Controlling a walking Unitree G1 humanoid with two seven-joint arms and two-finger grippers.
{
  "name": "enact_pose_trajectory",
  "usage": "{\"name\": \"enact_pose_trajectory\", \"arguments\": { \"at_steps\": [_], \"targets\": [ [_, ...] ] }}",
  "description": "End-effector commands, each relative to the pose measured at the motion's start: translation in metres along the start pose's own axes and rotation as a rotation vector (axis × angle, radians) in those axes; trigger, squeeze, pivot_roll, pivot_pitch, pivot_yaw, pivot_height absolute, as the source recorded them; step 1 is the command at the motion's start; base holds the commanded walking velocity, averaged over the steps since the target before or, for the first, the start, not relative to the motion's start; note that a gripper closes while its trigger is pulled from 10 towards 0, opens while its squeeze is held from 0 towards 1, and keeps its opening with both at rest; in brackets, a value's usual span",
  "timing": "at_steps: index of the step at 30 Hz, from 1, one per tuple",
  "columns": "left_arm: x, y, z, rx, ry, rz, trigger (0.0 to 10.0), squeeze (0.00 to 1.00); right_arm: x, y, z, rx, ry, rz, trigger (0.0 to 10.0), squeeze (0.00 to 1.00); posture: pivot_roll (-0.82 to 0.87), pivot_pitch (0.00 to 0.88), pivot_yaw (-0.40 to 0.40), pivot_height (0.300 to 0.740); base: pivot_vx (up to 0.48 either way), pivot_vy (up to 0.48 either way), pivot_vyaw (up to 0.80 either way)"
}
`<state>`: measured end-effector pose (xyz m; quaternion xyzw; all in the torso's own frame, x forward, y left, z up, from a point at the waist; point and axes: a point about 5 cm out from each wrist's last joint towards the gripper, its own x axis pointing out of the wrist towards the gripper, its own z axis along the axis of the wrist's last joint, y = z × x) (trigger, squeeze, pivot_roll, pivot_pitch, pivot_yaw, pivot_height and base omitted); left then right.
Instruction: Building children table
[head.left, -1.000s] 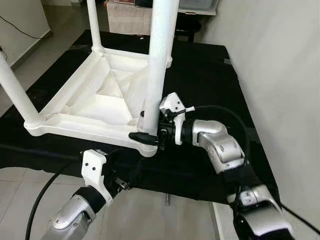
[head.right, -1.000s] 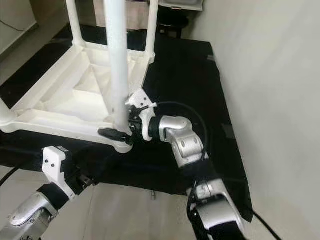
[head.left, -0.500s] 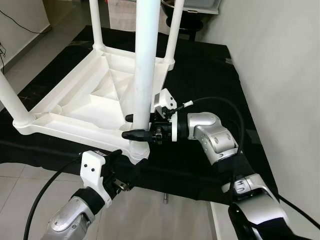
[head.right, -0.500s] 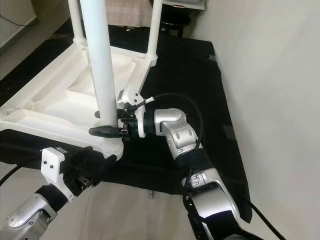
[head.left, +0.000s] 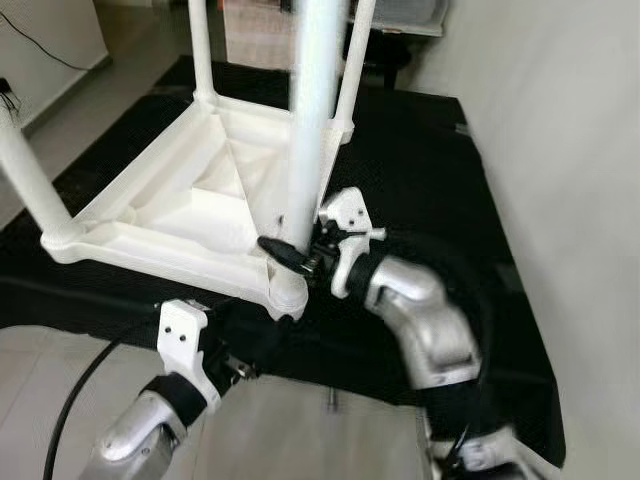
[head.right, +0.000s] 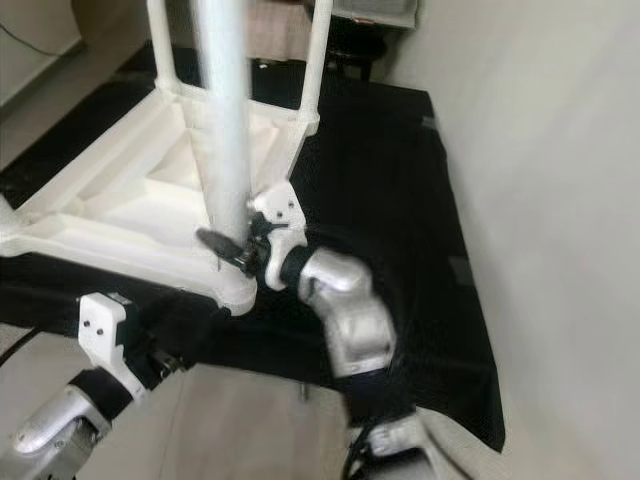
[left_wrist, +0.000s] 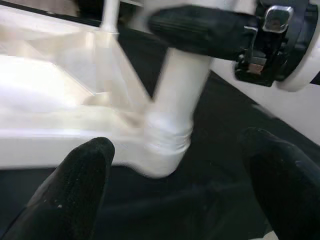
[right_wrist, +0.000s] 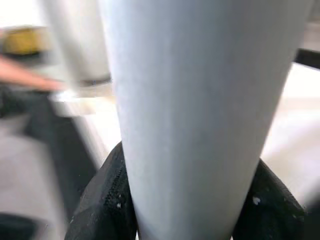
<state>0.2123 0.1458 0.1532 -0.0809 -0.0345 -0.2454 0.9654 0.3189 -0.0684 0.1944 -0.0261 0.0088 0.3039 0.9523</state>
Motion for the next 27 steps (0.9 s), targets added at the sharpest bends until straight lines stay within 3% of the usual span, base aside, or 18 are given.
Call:
{"name": "enact_pose_trajectory", "arguments": {
  "at_steps": [1,7,8,9,10,12,13,15,16,18,21,23,24,25,26,27],
  "targets": [
    [-0.002,0.001,-0.003,-0.012,0.009,-0.002,10.0,0.0,-0.016,-0.027,-0.038,0.013,0.2,-0.183,0.0,0.0,-0.01,0.14,-0.122,0.74,0.0,0.0,0.0],
    [-0.001,0.002,-0.003,-0.012,0.014,-0.004,10.0,0.0,-0.008,-0.026,-0.035,0.006,0.206,-0.154,0.0,0.0,-0.01,0.13,-0.117,0.74,0.0,0.0,0.0],
    [-0.001,0.002,-0.003,-0.01,0.013,-0.001,10.0,0.0,-0.006,-0.019,-0.032,0.003,0.216,-0.134,3.7,0.0,-0.01,0.13,-0.12,0.74,0.0,0.0,0.0],
    [-0.001,0.002,-0.003,-0.01,0.013,-0.001,10.0,0.0,-0.006,-0.019,-0.032,0.003,0.216,-0.134,3.7,0.0,-0.01,0.13,-0.12,0.74,0.0,0.0,0.0],
    [-0.001,0.002,-0.003,-0.009,0.012,0.001,10.0,0.0,-0.004,-0.015,-0.029,0.024,0.201,-0.119,10.0,0.0,-0.01,0.13,-0.12,0.74,0.0,0.0,0.0],
    [-0.001,0.002,-0.003,-0.008,0.011,0.001,10.0,0.0,-0.001,-0.009,-0.024,0.055,0.164,-0.068,10.0,0.0,-0.01,0.13,-0.119,0.74,0.0,0.0,0.0],
    [-0.001,0.002,-0.003,-0.008,0.011,0.001,10.0,0.0,0.002,-0.003,-0.019,0.077,0.129,-0.008,10.0,1.0,-0.01,0.129,-0.118,0.74,0.0,0.0,0.0],
    [-0.001,0.002,-0.003,-0.009,0.01,0.001,10.0,0.0,0.004,0.001,-0.016,0.09,0.106,0.034,10.0,1.0,-0.01,0.129,-0.118,0.74,0.0,0.0,0.0],
    [-0.001,0.002,-0.003,-0.009,0.011,0.0,10.0,0.0,0.009,0.005,-0.009,0.088,0.065,0.143,10.0,1.0,-0.01,0.129,-0.115,0.74,0.0,0.0,0.0],
    [-0.001,0.002,-0.003,-0.01,0.012,0.0,10.0,0.0,0.013,0.008,-0.004,0.083,0.04,0.213,10.0,1.0,-0.01,0.129,-0.115,0.74,0.0,0.0,0.0],
    [-0.001,0.002,-0.003,-0.012,0.012,-0.002,10.0,0.0,0.025,-0.002,0.005,0.043,-0.006,0.258,10.0,1.0,0.0,0.131,-0.111,0.74,0.0,0.0,0.0],
    [-0.001,0.001,-0.003,-0.012,0.012,-0.003,10.0,0.0,0.032,-0.003,0.01,0.004,-0.018,0.356,10.0,1.0,0.01,0.133,-0.111,0.74,0.0,0.0,0.0],
    [-0.001,0.001,-0.003,-0.012,0.013,-0.002,10.0,0.0,0.033,0.0,0.011,-0.011,-0.01,0.425,10.0,0.75,0.02,0.134,-0.111,0.74,0.0,0.0,0.0],
    [-0.001,0.001,-0.003,-0.012,0.013,-0.002,10.0,0.0,0.033,0.0,0.011,-0.011,-0.01,0.425,10.0,0.75,0.02,0.134,-0.111,0.74,0.0,0.0,0.0],
    [-0.002,0.0,-0.003,-0.011,0.013,-0.001,10.0,0.0,0.033,0.005,0.01,-0.077,0.03,0.554,10.0,0.0,0.02,0.134,-0.111,0.74,0.0,0.0,0.0],
    [-0.002,0.0,-0.003,-0.011,0.013,-0.001,10.0,0.0,0.033,0.005,0.01,-0.077,0.03,0.554,10.0,0.0,0.02,0.134,-0.111,0.74,0.0,0.0,0.0]
  ]
}}
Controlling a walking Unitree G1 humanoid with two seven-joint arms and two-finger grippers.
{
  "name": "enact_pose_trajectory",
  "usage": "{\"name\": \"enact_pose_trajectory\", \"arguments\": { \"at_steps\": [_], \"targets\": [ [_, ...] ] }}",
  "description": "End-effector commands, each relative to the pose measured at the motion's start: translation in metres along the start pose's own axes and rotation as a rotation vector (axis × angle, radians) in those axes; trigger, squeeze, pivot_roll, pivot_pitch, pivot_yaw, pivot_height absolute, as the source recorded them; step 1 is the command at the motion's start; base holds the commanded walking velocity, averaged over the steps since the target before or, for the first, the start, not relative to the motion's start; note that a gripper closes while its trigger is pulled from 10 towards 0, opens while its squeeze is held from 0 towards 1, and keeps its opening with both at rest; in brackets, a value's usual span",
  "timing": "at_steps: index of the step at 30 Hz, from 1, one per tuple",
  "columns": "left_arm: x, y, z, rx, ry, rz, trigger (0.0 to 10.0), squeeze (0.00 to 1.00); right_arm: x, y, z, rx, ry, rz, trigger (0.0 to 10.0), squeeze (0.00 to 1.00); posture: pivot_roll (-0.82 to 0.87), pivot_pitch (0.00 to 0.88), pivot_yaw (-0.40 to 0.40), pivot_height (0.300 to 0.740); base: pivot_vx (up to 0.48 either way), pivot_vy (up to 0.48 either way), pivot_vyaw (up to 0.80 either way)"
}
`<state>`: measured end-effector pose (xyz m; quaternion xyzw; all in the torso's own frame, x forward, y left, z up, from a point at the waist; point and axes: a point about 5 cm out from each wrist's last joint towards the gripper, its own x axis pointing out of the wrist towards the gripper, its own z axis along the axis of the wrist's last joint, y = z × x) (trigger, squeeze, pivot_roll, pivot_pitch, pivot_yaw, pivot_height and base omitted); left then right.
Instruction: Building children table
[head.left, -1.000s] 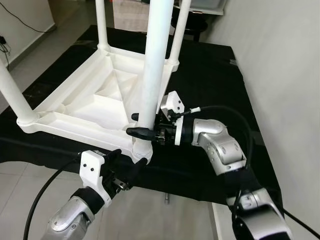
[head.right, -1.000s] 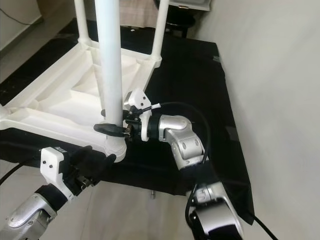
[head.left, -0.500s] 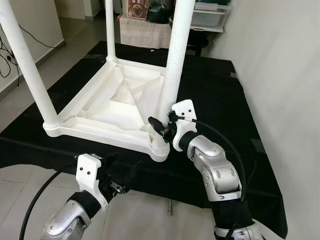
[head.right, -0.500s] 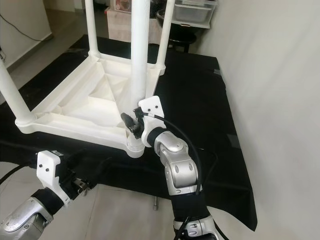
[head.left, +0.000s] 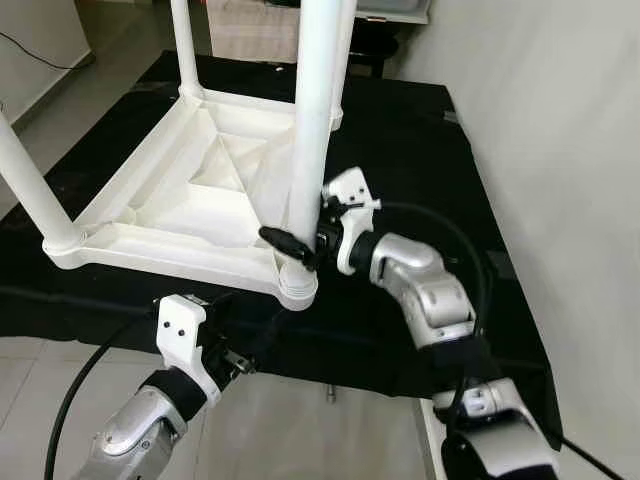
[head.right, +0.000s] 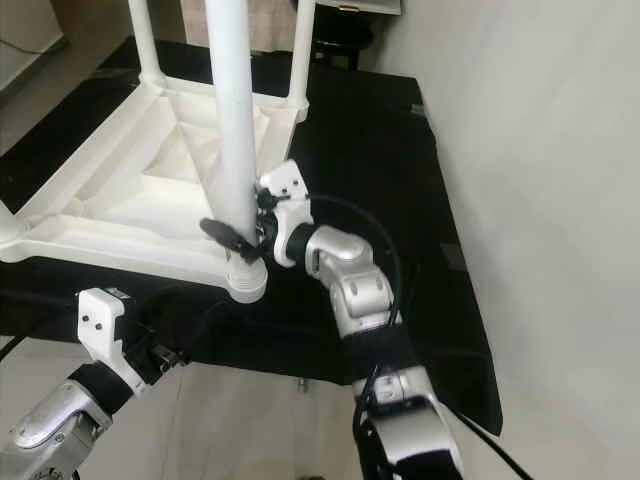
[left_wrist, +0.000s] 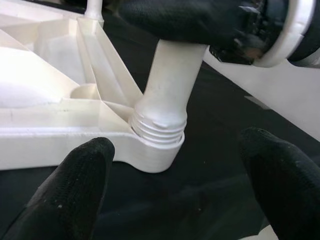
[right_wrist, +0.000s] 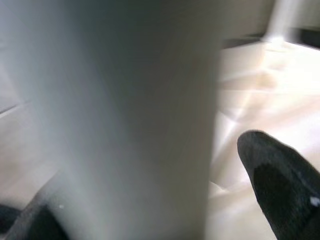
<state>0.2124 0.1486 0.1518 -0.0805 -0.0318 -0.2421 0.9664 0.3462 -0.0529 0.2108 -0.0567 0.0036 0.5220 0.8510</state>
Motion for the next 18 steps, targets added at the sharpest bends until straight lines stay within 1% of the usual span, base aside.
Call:
{"name": "enact_pose_trajectory", "arguments": {
  "at_steps": [1,2,4,6,7,8,9,10,11,12,13,14,18],
  "targets": [
    [-0.001,-0.003,-0.002,-0.011,0.008,-0.008,10.0,0.0,0.006,0.009,-0.007,-0.011,0.042,0.099,10.0,0.0,0.02,0.134,-0.111,0.74,0.0,0.0,0.0],
    [-0.002,-0.004,-0.002,-0.013,0.009,-0.008,10.0,0.0,0.008,0.01,-0.008,-0.022,0.061,0.145,10.0,0.0,0.03,0.14,-0.112,0.74,0.0,0.0,0.0],
    [-0.002,-0.005,-0.002,-0.016,0.009,-0.007,10.0,0.0,0.012,0.009,-0.006,-0.045,0.074,0.197,10.0,0.0,0.03,0.141,-0.111,0.74,0.0,0.0,0.0],
    [-0.003,-0.006,-0.002,-0.019,0.011,-0.008,10.0,0.0,0.015,0.007,-0.003,-0.058,0.071,0.235,10.0,0.0,0.04,0.143,-0.11,0.74,0.0,0.0,0.0],
    [-0.003,-0.006,-0.002,-0.019,0.011,-0.008,10.0,0.0,0.015,0.007,-0.003,-0.058,0.071,0.235,10.0,0.0,0.04,0.143,-0.11,0.74,0.0,0.0,0.0],
    [-0.004,-0.007,-0.002,-0.02,0.013,-0.008,10.0,0.0,0.016,0.007,-0.001,-0.062,0.062,0.265,10.0,0.0,0.04,0.144,-0.109,0.74,0.0,0.0,0.0],
    [-0.004,-0.007,-0.002,-0.021,0.014,-0.009,10.0,0.0,0.017,0.006,0.0,-0.068,0.058,0.278,7.8,0.0,0.05,0.144,-0.109,0.74,0.0,0.0,0.0],
    [-0.004,-0.007,-0.002,-0.022,0.015,-0.009,10.0,0.0,0.017,0.005,0.0,-0.072,0.056,0.286,7.8,0.0,0.05,0.144,-0.109,0.74,0.0,0.0,0.0],
    [-0.004,-0.007,-0.002,-0.022,0.016,-0.009,10.0,0.0,0.018,0.005,0.001,-0.073,0.055,0.291,3.1,0.0,0.05,0.144,-0.108,0.74,0.0,0.0,0.0],
    [-0.004,-0.007,-0.002,-0.022,0.016,-0.009,10.0,0.0,0.018,0.005,0.001,-0.073,0.055,0.291,3.1,0.0,0.05,0.144,-0.108,0.74,0.0,0.0,0.0],
    [-0.005,-0.008,-0.002,-0.023,0.016,-0.01,10.0,0.0,0.018,0.004,0.001,-0.076,0.051,0.299,0.4,0.0,0.05,0.143,-0.107,0.74,0.0,0.0,0.0],
    [-0.005,-0.008,-0.002,-0.024,0.017,-0.011,10.0,0.0,0.018,0.002,0.001,-0.076,0.049,0.306,0.0,0.0,0.05,0.142,-0.107,0.74,0.0,0.0,0.0],
    [-0.005,-0.008,-0.003,-0.026,0.019,-0.013,10.0,0.0,0.015,-0.001,0.0,-0.082,0.053,0.325,0.0,0.0,0.05,0.14,-0.107,0.74,0.0,0.0,0.0]
  ]
}}
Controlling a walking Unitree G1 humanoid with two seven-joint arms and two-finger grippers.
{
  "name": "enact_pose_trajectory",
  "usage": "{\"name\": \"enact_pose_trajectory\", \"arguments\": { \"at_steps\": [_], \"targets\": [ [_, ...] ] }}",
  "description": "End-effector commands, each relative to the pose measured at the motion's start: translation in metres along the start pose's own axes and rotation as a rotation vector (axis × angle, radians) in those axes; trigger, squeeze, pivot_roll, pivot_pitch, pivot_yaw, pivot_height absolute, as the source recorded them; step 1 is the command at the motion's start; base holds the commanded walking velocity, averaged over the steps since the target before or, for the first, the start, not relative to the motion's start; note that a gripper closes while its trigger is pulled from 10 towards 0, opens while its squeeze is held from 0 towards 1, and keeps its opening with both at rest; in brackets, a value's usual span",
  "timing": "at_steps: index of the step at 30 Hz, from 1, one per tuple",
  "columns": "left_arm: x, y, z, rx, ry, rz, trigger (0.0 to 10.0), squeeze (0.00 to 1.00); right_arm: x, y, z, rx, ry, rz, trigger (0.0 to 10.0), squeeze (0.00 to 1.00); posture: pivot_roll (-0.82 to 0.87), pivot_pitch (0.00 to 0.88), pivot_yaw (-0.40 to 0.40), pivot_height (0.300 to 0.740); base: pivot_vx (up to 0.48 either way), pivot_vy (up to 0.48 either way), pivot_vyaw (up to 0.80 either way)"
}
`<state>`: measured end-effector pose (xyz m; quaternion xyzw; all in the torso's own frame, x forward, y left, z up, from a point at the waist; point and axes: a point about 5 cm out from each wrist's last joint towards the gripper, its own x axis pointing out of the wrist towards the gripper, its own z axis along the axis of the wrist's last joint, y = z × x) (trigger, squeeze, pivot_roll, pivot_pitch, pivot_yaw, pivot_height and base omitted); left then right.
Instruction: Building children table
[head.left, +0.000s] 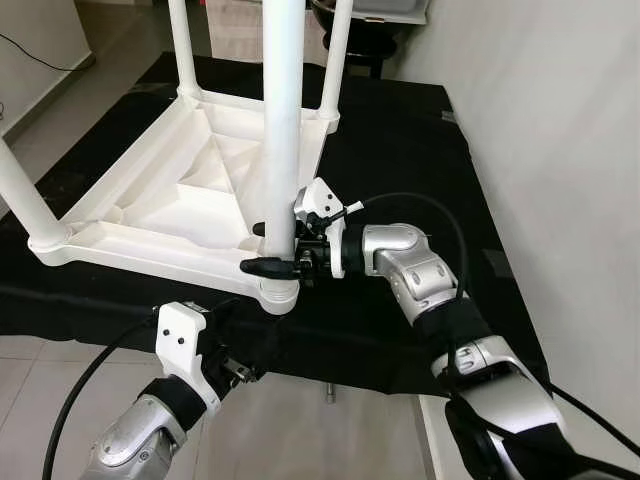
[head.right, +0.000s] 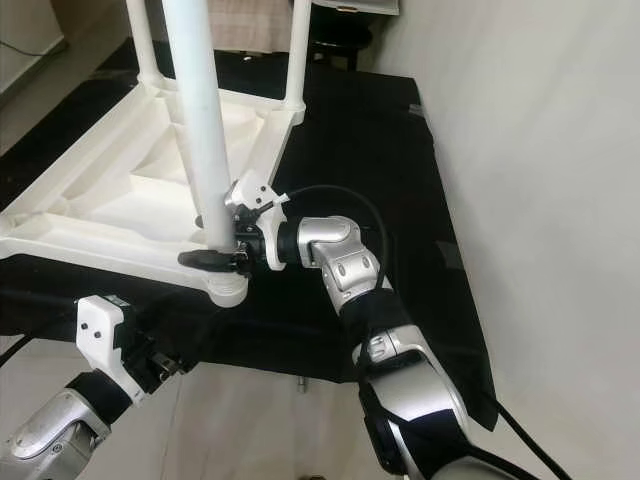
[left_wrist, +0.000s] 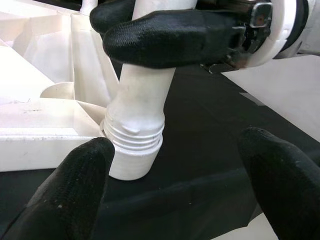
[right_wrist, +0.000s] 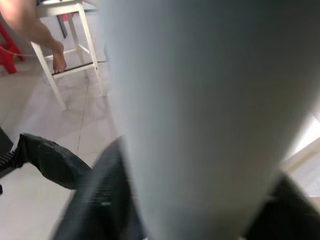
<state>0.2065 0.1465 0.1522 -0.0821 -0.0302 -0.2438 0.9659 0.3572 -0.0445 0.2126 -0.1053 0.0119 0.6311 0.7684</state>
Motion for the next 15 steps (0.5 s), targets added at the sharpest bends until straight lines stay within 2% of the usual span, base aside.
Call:
{"name": "enact_pose_trajectory", "arguments": {
  "at_steps": [1,6,9,10,11,12,13,14,15],
  "targets": [
    [-0.001,-0.003,-0.003,-0.022,0.017,-0.01,10.0,0.0,0.003,0.004,-0.001,-0.001,-0.002,0.052,0.0,0.0,0.05,0.14,-0.107,0.74,0.0,0.0,0.0],
    [-0.001,-0.003,-0.003,-0.022,0.017,-0.009,10.0,0.0,-0.002,0.001,-0.005,0.003,0.001,0.032,0.0,0.0,0.04,0.142,-0.108,0.74,0.0,0.0,0.0],
    [-0.001,-0.002,-0.003,-0.023,0.015,-0.007,10.0,0.0,-0.013,0.0,-0.016,0.013,0.046,-0.071,0.0,0.0,0.02,0.139,-0.104,0.74,0.0,0.0,0.0],
    [-0.001,-0.001,-0.003,-0.025,0.015,-0.007,10.0,0.0,-0.019,-0.002,-0.026,0.069,0.084,-0.216,0.0,0.0,0.02,0.139,-0.104,0.74,0.0,0.0,0.0],
    [-0.001,-0.001,-0.003,-0.025,0.015,-0.007,10.0,0.0,-0.019,-0.002,-0.026,0.069,0.084,-0.216,0.0,0.0,0.02,0.139,-0.104,0.74,0.0,0.0,0.0],
    [-0.001,0.0,-0.003,-0.025,0.016,-0.008,10.0,0.0,-0.023,-0.007,-0.041,0.154,0.146,-0.467,0.0,0.0,0.0,0.134,-0.108,0.74,0.0,0.0,0.0],
    [-0.001,0.0,-0.003,-0.025,0.016,-0.008,10.0,0.0,-0.023,-0.007,-0.041,0.154,0.146,-0.467,0.0,0.0,0.0,0.134,-0.108,0.74,0.0,0.0,0.0],
    [-0.001,0.001,-0.003,-0.026,0.015,-0.01,10.0,0.0,-0.029,0.006,-0.059,0.205,0.205,-0.626,0.0,0.0,-0.01,0.134,-0.107,0.74,0.0,0.0,0.0],
    [0.0,0.001,-0.003,-0.027,0.015,-0.011,10.0,0.0,-0.035,0.017,-0.069,0.234,0.245,-0.731,0.0,0.0,-0.01,0.134,-0.107,0.74,0.0,0.0,0.0]
  ]
}}
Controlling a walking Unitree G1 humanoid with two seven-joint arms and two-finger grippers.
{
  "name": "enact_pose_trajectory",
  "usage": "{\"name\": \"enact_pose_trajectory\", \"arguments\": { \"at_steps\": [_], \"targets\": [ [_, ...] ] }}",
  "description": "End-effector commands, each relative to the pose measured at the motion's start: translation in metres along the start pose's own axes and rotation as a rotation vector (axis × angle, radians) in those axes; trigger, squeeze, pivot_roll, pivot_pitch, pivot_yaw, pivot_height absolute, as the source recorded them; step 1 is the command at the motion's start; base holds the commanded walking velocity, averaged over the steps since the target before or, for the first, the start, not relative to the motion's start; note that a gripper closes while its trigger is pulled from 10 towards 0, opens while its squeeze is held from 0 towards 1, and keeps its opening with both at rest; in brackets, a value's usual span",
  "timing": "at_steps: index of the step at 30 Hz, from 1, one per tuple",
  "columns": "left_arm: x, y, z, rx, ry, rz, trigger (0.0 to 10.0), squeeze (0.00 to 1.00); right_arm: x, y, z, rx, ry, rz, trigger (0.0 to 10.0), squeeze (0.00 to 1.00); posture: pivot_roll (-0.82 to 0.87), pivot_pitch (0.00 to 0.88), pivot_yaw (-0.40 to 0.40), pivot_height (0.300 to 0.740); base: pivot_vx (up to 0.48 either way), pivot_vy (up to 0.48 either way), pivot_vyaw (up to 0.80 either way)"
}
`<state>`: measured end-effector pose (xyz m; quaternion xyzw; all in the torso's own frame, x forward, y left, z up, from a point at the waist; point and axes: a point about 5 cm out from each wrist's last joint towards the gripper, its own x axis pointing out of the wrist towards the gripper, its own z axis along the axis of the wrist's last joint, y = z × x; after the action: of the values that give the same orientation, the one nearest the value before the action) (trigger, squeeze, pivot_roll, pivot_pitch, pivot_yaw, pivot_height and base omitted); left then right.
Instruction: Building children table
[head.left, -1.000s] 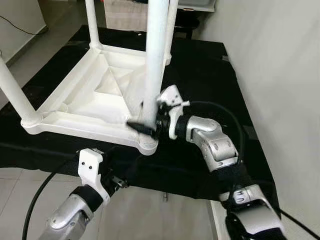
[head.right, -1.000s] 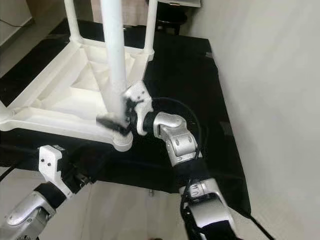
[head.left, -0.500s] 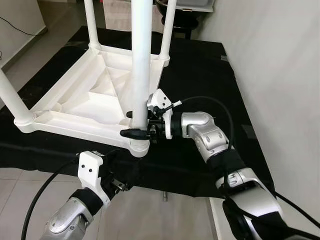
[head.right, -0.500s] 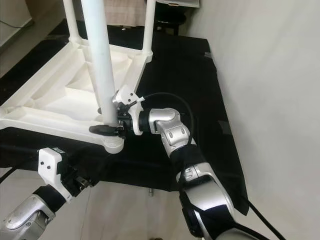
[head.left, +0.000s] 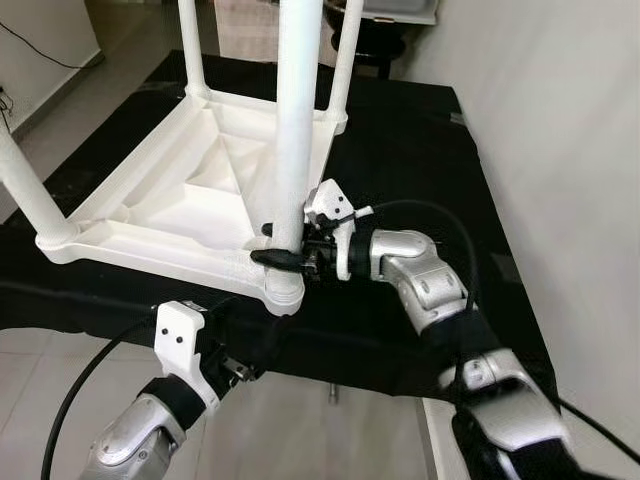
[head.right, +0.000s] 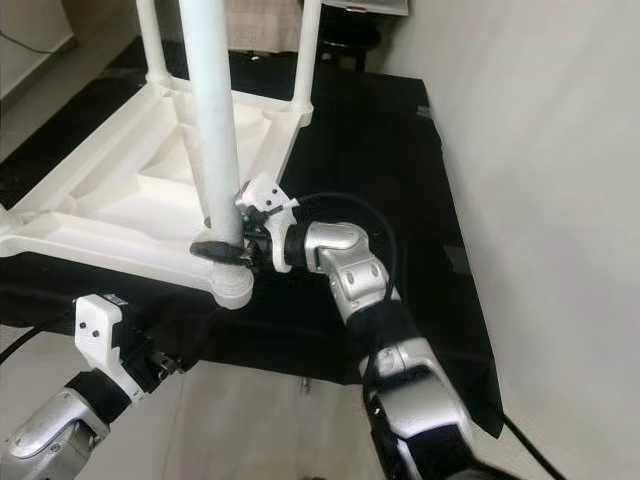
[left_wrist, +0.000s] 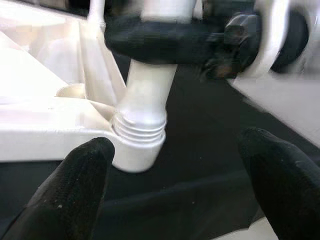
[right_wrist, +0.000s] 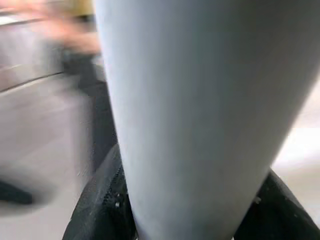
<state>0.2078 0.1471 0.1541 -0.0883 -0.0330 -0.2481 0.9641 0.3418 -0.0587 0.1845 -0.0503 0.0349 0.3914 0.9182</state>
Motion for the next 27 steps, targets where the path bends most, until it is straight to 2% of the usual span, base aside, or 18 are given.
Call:
{"name": "enact_pose_trajectory", "arguments": {
  "at_steps": [1,2,6,9,10,11,12,14,15,16,17,18,21,23,25,26,27],
  "targets": [
    [-0.001,0.002,-0.005,-0.016,0.024,-0.002,10.0,0.0,-0.027,-0.011,-0.048,0.024,0.24,-0.274,0.0,0.0,-0.01,0.134,-0.096,0.74,0.0,0.0,0.0],
    [-0.001,0.003,-0.006,-0.014,0.026,-0.003,10.0,0.0,-0.03,-0.005,-0.047,0.017,0.215,-0.289,0.0,0.0,-0.01,0.127,-0.095,0.74,0.0,0.0,0.0],
    [0.001,0.005,-0.006,-0.014,0.027,-0.004,10.0,0.0,-0.029,-0.008,-0.042,0.015,0.186,-0.321,0.0,0.0,-0.02,0.111,-0.088,0.74,0.0,0.0,0.0],
    [0.003,0.007,-0.007,-0.016,0.027,-0.006,10.0,0.0,-0.02,-0.008,-0.039,0.032,0.189,-0.291,0.0,0.0,-0.01,0.105,-0.095,0.74,0.0,0.0,0.0],
    [0.003,0.007,-0.006,-0.011,0.022,0.004,10.0,0.0,-0.016,-0.005,-0.037,0.01,0.213,-0.263,3.6,0.0,-0.01,0.105,-0.096,0.74,0.0,0.0,0.0],
    [0.003,0.007,-0.006,-0.011,0.022,0.004,10.0,0.0,-0.016,-0.005,-0.037,0.01,0.213,-0.263,3.6,0.0,-0.01,0.105,-0.096,0.74,0.0,0.0,0.0],
    [0.003,0.007,-0.006,-0.01,0.019,0.008,10.0,0.0,-0.014,-0.005,-0.037,-0.008,0.231,-0.249,10.0,0.0,-0.01,0.106,-0.099,0.74,0.0,0.0,0.0],
    [0.003,0.007,-0.006,-0.009,0.017,0.011,10.0,0.0,-0.014,-0.003,-0.035,-0.005,0.233,-0.248,10.0,0.0,-0.01,0.107,-0.099,0.74,0.0,0.0,0.0],
    [0.003,0.007,-0.006,-0.009,0.015,0.012,10.0,0.0,-0.013,-0.002,-0.031,0.0,0.223,-0.224,10.0,0.39,-0.01,0.107,-0.099,0.74,0.0,0.0,0.0],
    [0.003,0.007,-0.005,-0.009,0.015,0.012,10.0,0.0,-0.013,0.001,-0.028,0.005,0.214,-0.215,10.0,0.39,-0.01,0.107,-0.099,0.74,0.0,0.0,0.0],
    [0.003,0.007,-0.005,-0.01,0.015,0.011,10.0,0.0,-0.01,0.004,-0.022,0.031,0.176,-0.17,10.0,1.0,-0.01,0.112,-0.099,0.74,0.0,0.0,0.0],
    [0.003,0.007,-0.005,-0.011,0.015,0.01,10.0,0.0,-0.008,0.006,-0.016,0.044,0.145,-0.122,10.0,1.0,-0.01,0.112,-0.099,0.74,0.0,0.0,0.0],
    [0.003,0.005,-0.005,-0.014,0.014,0.004,10.0,0.0,-0.001,0.016,0.002,-0.069,0.045,0.153,10.0,1.0,0.0,0.119,-0.093,0.74,0.0,0.0,0.0],
    [0.003,0.005,-0.005,-0.015,0.014,0.004,10.0,0.0,-0.001,0.016,0.004,-0.088,0.038,0.201,10.0,1.0,0.0,0.119,-0.093,0.74,0.0,0.0,0.0],
    [0.003,0.004,-0.005,-0.016,0.014,0.002,10.0,0.0,-0.001,0.014,0.012,-0.151,0.013,0.318,10.0,1.0,0.01,0.122,-0.096,0.74,0.0,0.0,0.0],
    [0.003,0.004,-0.005,-0.016,0.014,0.002,10.0,0.0,-0.001,0.014,0.012,-0.151,0.013,0.318,10.0,1.0,0.01,0.122,-0.096,0.74,0.0,0.0,0.0],
    [0.003,0.004,-0.005,-0.017,0.014,0.001,10.0,0.0,0.0,0.012,0.014,-0.173,0.012,0.375,10.0,1.0,0.02,0.125,-0.098,0.74,0.0,0.0,0.0]
  ]
}}
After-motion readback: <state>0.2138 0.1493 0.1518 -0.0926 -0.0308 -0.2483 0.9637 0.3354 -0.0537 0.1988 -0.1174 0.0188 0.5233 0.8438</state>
